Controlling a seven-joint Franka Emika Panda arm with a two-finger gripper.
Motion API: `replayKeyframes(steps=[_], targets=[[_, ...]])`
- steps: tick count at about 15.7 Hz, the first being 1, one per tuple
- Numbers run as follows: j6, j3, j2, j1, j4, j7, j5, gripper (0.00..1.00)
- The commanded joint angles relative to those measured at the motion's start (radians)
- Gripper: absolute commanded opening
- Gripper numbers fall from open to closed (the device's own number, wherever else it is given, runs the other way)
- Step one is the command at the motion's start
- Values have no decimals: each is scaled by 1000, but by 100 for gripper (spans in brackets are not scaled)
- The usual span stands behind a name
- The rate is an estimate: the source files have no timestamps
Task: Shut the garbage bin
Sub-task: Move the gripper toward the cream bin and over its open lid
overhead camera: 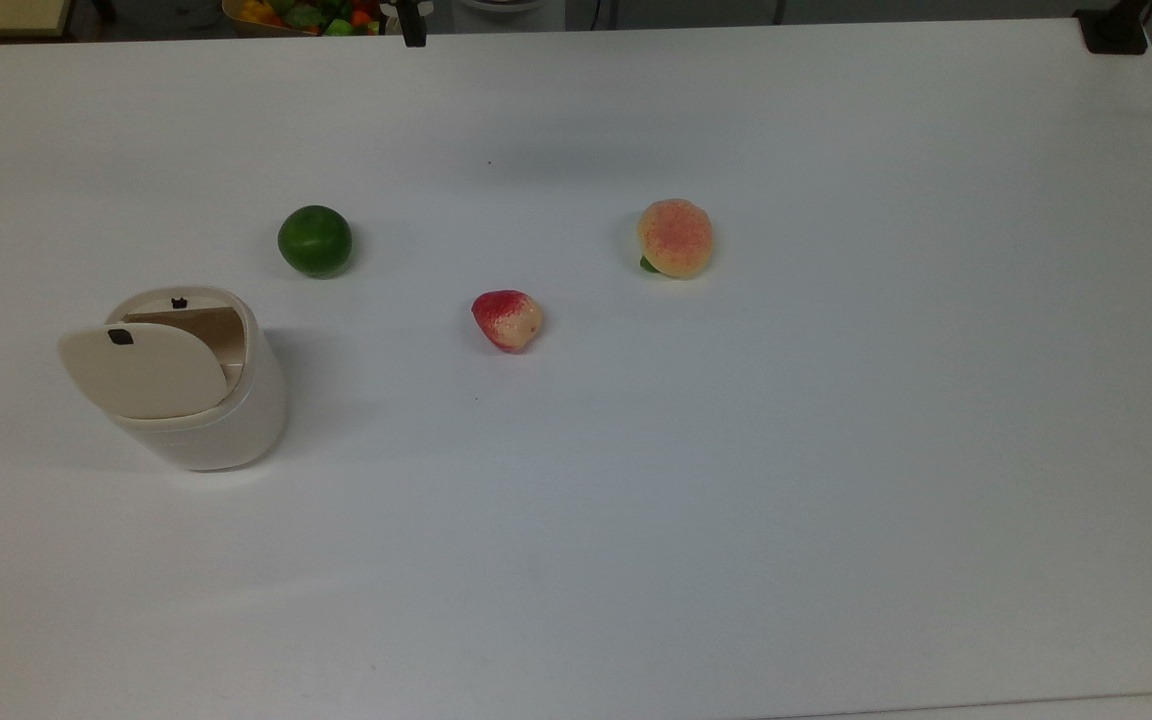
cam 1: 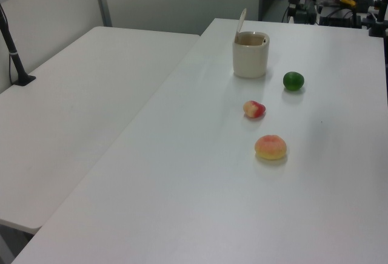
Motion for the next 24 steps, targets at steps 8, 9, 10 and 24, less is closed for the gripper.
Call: replayKeyframes(steps=[8,9,10,24], targets=[[251,-14,35,-29,-22,-2,10,0],[293,-14,51,-41,-22,-2,10,0],[339,-14,64,-45,-21,0,10,0],[795,-21,298,-147,102,53,4,0]])
